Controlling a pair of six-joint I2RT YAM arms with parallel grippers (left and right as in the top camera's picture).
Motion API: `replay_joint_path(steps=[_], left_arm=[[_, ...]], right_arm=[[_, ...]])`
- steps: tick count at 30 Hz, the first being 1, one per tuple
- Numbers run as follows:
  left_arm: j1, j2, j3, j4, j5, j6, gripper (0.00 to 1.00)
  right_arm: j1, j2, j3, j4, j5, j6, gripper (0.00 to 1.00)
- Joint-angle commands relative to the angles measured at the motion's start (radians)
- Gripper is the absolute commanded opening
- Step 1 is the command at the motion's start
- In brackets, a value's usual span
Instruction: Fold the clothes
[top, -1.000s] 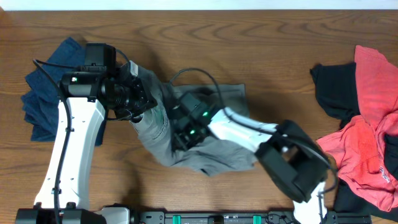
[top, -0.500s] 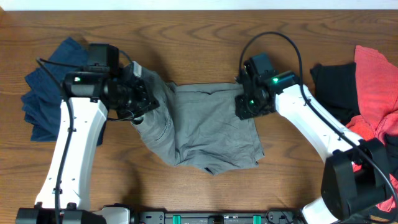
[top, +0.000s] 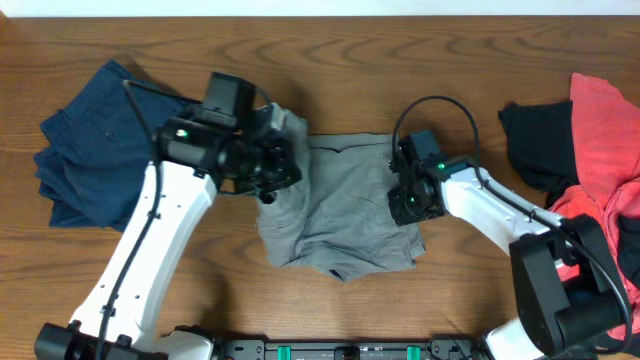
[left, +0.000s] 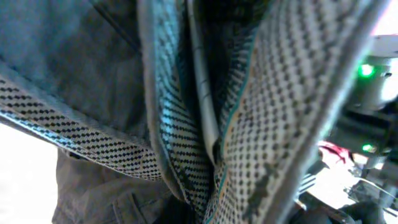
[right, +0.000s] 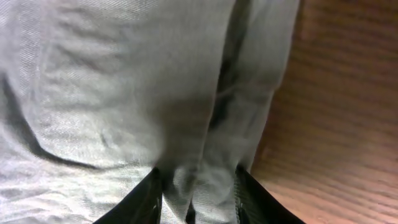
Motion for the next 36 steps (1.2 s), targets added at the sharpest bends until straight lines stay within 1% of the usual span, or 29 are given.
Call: replay_joint_path(steps=[1,3,6,8,13,16,17,18,19,21,22,26,27,29,30,33,35,36], left_arm=[[-0.067,-0.003,0.006,0.041,0.008,-0.101,0.06],[-0.106,0.005,0.006,0.057,-0.041,-0.143,0.06],[-0.17,0.028,0.006,0.06,-0.157,-0.214,0.06],[-0.208,0.048,0.006,0.068,-0.2,-0.262,0.06],[-0.279,0.103,0.006,0.132,-0.201,-0.277,0.06],[-0.304,0.138,0.006,0.164,-0.2,-0.284,0.08],[-0.308,0.146,0.006,0.173,-0.2,-0.284,0.17],[-0.311,0.153,0.006,0.182,-0.195,-0.283,0.31],[-0.311,0.154,0.006,0.187,-0.184,-0.283,0.4],[-0.309,0.149,0.008,0.2,-0.157,-0.282,0.51],[-0.305,0.143,0.011,0.207,-0.15,-0.27,0.54],[-0.262,0.1,0.029,0.207,-0.149,-0.14,0.55],[-0.236,0.083,0.03,0.207,-0.169,-0.119,0.55],[-0.19,0.059,0.03,0.202,-0.223,-0.117,0.56],[-0.164,0.051,0.03,0.201,-0.244,-0.116,0.59],[-0.082,0.048,0.03,0.211,-0.264,-0.116,0.6],[-0.042,0.056,0.028,0.218,-0.276,-0.115,0.61],[-0.025,0.065,0.026,0.228,-0.277,-0.111,0.61]], right_arm=[[0.022,0.044,-0.071,0.021,0.009,0.003,0.36],[0.028,0.044,-0.077,0.026,0.009,0.014,0.36],[0.03,0.044,-0.077,0.026,0.009,0.025,0.34],[0.03,0.044,-0.077,0.026,0.009,0.025,0.34],[0.032,0.044,-0.077,0.026,0.009,0.025,0.34],[0.033,0.044,-0.077,0.025,0.008,0.025,0.34],[0.033,0.044,-0.077,0.023,0.008,0.025,0.35],[0.033,0.044,-0.077,0.02,0.009,0.025,0.36],[0.032,0.044,-0.077,0.018,0.009,0.025,0.37],[0.031,0.044,-0.076,0.01,0.009,0.026,0.4],[0.029,0.043,-0.075,0.006,0.009,0.026,0.41],[-0.019,0.018,-0.019,-0.074,0.023,0.049,0.43],[-0.045,-0.001,0.011,-0.111,0.04,0.058,0.43],[-0.094,-0.041,0.068,-0.174,0.07,0.067,0.43],[-0.124,-0.069,0.105,-0.21,0.08,0.066,0.43],[-0.205,-0.157,0.221,-0.299,0.086,0.066,0.45],[-0.24,-0.211,0.29,-0.339,0.035,0.049,0.46],[-0.249,-0.237,0.32,-0.353,-0.022,0.025,0.47]])
